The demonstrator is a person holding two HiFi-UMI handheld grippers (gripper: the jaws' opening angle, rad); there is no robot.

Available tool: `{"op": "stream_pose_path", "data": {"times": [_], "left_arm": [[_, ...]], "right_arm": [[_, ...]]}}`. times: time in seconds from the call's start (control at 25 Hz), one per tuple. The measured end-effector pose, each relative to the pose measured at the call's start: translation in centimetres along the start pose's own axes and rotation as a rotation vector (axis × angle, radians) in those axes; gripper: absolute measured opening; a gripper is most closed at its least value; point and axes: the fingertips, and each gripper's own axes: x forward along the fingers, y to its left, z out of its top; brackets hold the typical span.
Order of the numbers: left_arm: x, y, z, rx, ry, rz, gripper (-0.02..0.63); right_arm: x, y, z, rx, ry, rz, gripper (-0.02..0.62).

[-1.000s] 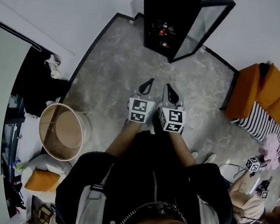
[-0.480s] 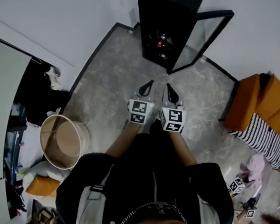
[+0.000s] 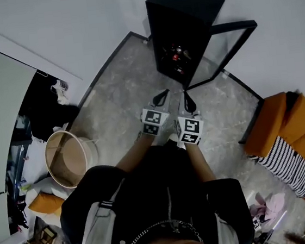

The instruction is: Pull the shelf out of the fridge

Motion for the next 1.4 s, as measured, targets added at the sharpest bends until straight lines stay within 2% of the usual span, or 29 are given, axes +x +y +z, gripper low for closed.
{"op": "stream_pose_path", "data": {"times": [0.2, 0.56, 0.84, 1.4], "left_arm": [[2.2, -0.8, 0.7, -0.002, 0.005, -0.004, 0.011], [3.8, 0.0, 0.7, -0.025, 0.018, 0.018, 0.011], [6.2, 2.4, 1.0, -0.057, 0.013, 0.026, 0.011], [16.8, 9.8, 5.0, -0.099, -0.011, -0.024, 0.011]], "right_arm": [[1.1, -2.5, -0.2, -0.015, 0.029, -0.030, 0.002], [2.6, -3.0, 0.0, 0.032, 0.024, 0.022, 0.002], [5.7, -2.9, 0.3, 0.004, 0.041, 0.045, 0.002], [17.4, -5.5, 3.3, -0.016, 0.067, 0.006, 0.002]]}}
